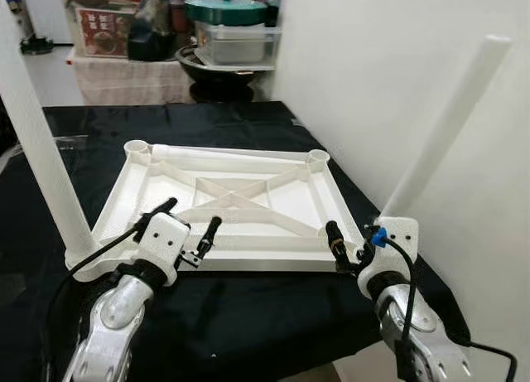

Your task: Building children table

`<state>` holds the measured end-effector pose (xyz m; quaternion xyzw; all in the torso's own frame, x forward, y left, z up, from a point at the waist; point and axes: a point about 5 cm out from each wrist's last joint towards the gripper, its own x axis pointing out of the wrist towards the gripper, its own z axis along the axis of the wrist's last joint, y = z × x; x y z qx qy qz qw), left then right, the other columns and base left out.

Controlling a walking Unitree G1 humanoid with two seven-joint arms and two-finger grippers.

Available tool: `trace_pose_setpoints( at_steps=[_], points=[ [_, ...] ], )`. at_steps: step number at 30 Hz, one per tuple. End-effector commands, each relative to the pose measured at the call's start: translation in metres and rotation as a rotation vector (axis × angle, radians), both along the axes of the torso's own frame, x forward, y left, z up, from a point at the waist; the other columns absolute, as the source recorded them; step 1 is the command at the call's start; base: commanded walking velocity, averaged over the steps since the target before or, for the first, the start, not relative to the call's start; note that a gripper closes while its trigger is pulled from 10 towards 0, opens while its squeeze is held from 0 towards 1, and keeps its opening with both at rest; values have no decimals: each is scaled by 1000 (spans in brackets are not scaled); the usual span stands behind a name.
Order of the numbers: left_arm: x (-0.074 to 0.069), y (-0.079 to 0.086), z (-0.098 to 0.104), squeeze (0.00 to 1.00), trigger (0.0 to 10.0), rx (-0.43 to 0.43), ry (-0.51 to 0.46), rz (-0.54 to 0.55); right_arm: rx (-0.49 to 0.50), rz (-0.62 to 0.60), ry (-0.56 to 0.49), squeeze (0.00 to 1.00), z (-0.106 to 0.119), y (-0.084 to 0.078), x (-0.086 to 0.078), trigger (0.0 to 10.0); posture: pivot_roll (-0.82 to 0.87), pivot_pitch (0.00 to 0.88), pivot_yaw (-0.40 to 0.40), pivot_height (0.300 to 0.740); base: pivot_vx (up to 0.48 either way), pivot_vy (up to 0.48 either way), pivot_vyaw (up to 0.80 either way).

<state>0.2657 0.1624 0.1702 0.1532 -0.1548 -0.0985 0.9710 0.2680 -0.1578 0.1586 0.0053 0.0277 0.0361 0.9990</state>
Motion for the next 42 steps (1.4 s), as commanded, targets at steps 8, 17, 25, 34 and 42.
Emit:
trace_pose_setpoints(
  at_steps=[8, 17, 25, 34, 42],
  points=[
    [-22, 20, -10, 0, 10000, -20, 73, 127, -104, -69, -9, 0, 1, -7, -1, 10000, 70, 0, -121, 740, 0, 0, 0],
    [-46, 39, -16, 0, 10000, 11, 152, 210, -179, -43, -80, 0, -8, -13, -32, 10000, 66, 0, -124, 740, 0, 0, 0],
    [-53, 30, -20, 0, 10000, -1, 206, 174, -225, 9, -121, 0, -6, -9, -43, 10000, 58, 0, -122, 740, 0, 0, 0],
    [-56, 24, -22, 0, 10000, -15, 229, 147, -206, 20, -147, 0, -3, -7, -42, 10000, 63, 0, -122, 740, 0, 88, 0],
    [-54, 21, -20, 0, 10000, -15, 235, 126, -190, 36, -164, 0, -2, -7, -35, 10000, 68, 0, -118, 740, 0, 434, 0]
  ],
)
